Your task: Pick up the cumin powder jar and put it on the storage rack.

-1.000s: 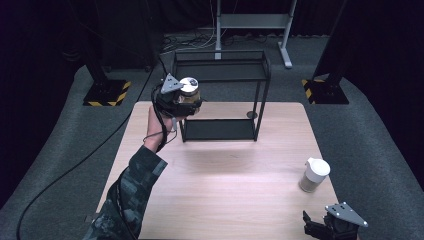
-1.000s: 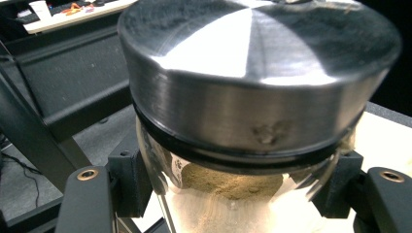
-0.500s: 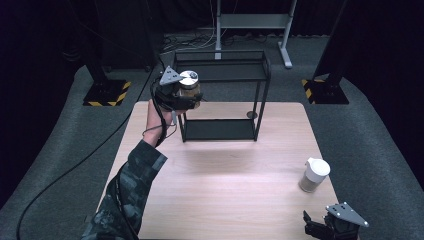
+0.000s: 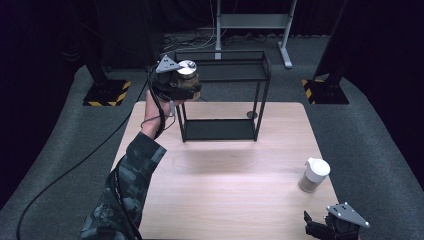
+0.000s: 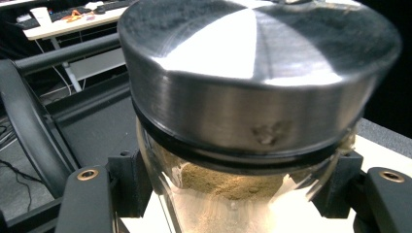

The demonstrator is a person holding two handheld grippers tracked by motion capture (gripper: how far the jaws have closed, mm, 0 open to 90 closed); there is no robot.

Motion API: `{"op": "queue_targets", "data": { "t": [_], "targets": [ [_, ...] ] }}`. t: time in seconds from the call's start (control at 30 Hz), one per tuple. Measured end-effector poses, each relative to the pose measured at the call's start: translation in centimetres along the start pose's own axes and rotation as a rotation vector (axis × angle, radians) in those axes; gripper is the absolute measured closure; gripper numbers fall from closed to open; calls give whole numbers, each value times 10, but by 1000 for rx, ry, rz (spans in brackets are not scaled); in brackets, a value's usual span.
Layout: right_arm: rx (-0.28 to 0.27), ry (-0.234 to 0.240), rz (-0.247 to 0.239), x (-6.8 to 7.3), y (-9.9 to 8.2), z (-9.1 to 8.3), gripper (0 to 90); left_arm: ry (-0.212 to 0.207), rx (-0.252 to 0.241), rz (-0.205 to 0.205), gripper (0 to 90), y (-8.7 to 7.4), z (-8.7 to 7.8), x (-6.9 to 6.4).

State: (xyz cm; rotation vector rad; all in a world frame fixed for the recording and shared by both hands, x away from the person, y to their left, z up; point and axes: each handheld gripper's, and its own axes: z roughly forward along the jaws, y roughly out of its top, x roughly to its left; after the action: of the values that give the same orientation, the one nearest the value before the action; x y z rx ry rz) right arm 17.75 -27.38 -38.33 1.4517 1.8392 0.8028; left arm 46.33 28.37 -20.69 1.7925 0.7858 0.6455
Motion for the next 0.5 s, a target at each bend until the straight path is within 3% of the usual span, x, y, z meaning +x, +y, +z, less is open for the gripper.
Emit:
{"op": "queue_targets", "data": {
  "t": [0.23,0.3,0.5],
  "targets": [
    [-4,0,2,0,-1,0,0,-25,-4,-8,308,8,-2,3],
    [-3,0,2,0,-1,0,0,-22,-6,7,308,11,-4,0],
    [-1,1,3,-1,-1,0,0,-30,-16,-12,308,16,-3,4]
  ]
}}
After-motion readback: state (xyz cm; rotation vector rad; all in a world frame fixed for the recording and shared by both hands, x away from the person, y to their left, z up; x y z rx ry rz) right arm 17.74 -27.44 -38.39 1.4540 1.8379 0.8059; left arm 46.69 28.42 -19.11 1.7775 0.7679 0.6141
